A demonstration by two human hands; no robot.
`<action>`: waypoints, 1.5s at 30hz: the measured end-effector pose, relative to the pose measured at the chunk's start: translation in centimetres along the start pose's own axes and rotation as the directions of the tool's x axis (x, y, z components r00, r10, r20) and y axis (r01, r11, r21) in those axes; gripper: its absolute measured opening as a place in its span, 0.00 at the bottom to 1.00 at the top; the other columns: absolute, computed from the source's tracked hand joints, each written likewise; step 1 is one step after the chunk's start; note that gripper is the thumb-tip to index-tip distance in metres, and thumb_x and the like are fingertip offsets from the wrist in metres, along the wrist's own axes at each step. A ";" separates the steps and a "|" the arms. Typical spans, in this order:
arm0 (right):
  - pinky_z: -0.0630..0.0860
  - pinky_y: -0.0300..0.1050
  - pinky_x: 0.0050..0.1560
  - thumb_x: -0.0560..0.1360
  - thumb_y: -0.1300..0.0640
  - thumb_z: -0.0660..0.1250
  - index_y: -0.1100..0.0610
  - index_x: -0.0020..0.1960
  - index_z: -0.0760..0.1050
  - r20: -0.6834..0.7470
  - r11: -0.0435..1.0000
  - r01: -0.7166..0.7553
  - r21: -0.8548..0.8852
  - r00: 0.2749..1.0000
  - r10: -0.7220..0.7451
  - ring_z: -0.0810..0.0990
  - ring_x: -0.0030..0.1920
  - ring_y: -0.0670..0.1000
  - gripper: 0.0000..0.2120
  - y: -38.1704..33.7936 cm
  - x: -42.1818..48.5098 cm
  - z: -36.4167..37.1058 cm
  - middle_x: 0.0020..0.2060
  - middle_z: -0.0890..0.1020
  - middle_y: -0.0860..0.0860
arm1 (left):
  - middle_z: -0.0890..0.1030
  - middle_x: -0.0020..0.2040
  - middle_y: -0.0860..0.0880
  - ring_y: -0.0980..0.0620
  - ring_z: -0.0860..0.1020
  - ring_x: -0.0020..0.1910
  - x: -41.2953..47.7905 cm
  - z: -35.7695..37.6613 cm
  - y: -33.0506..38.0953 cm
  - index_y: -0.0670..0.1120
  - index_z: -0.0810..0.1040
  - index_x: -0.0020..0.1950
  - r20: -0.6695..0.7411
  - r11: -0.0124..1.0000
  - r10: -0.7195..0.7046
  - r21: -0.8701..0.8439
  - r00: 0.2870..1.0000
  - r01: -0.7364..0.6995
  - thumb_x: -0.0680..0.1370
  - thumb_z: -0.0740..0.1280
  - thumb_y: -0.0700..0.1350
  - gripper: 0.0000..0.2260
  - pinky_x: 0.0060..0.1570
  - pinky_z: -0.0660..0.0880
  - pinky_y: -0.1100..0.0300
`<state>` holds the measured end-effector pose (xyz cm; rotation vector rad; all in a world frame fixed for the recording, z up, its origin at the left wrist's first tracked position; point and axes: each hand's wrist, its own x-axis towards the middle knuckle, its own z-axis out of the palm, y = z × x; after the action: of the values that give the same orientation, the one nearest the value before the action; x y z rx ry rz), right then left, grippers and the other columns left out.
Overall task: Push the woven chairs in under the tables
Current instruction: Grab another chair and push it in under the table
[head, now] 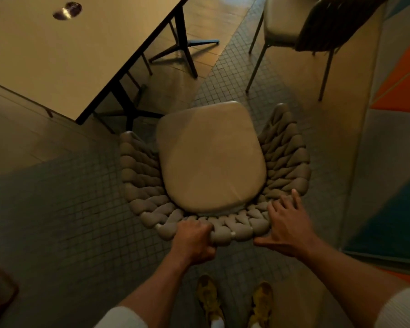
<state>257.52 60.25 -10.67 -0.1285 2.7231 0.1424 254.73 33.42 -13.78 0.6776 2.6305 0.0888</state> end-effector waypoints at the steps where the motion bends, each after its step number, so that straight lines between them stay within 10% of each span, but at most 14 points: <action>1: 0.46 0.69 0.78 0.59 0.15 0.52 0.57 0.69 0.77 0.021 1.000 0.004 -0.024 1.000 -0.003 0.69 0.73 0.62 0.57 1.1 0.1 0.2 0.64 0.80 0.56 | 0.81 0.46 0.50 0.46 0.79 0.45 0.2 0.1 1.3 0.53 0.80 0.50 -0.003 1.000 -0.014 -0.020 1.000 0.014 0.66 0.64 0.61 0.19 0.44 0.76 0.55; 10: 0.36 0.75 0.74 0.60 0.17 0.53 0.53 0.77 0.62 0.222 0.990 0.070 -0.124 0.974 -0.041 0.44 0.82 0.61 0.57 11.5 3.3 -1.6 0.77 0.66 0.54 | 0.81 0.43 0.50 0.46 0.79 0.42 5.0 -1.2 11.4 0.51 0.80 0.44 -0.031 0.977 -0.154 -0.156 0.988 0.147 0.66 0.65 0.56 0.12 0.46 0.74 0.53; 22: 0.39 0.79 0.72 0.58 0.16 0.60 0.53 0.69 0.72 0.132 0.944 0.288 -0.160 0.954 -0.269 0.60 0.79 0.61 0.53 21.8 10.0 -2.1 0.68 0.77 0.53 | 0.84 0.54 0.57 0.51 0.82 0.46 11.3 -3.5 12.5 0.67 0.71 0.69 -0.079 0.993 0.077 -0.079 0.994 -0.083 0.71 0.58 0.75 0.29 0.38 0.67 0.58; 45: 0.33 0.82 0.69 0.58 0.22 0.68 0.49 0.72 0.72 0.270 0.887 0.401 -0.229 0.902 -0.338 0.61 0.78 0.61 0.50 30.7 21.2 -7.3 0.69 0.77 0.50 | 0.84 0.50 0.55 0.50 0.82 0.44 21.6 -6.1 18.9 0.62 0.75 0.65 -0.083 0.969 -0.166 -0.196 0.983 0.147 0.70 0.60 0.75 0.28 0.40 0.75 0.55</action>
<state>231.90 88.30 -10.13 -0.6723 2.3859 0.4034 243.56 60.51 -13.43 0.4084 2.7149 0.3295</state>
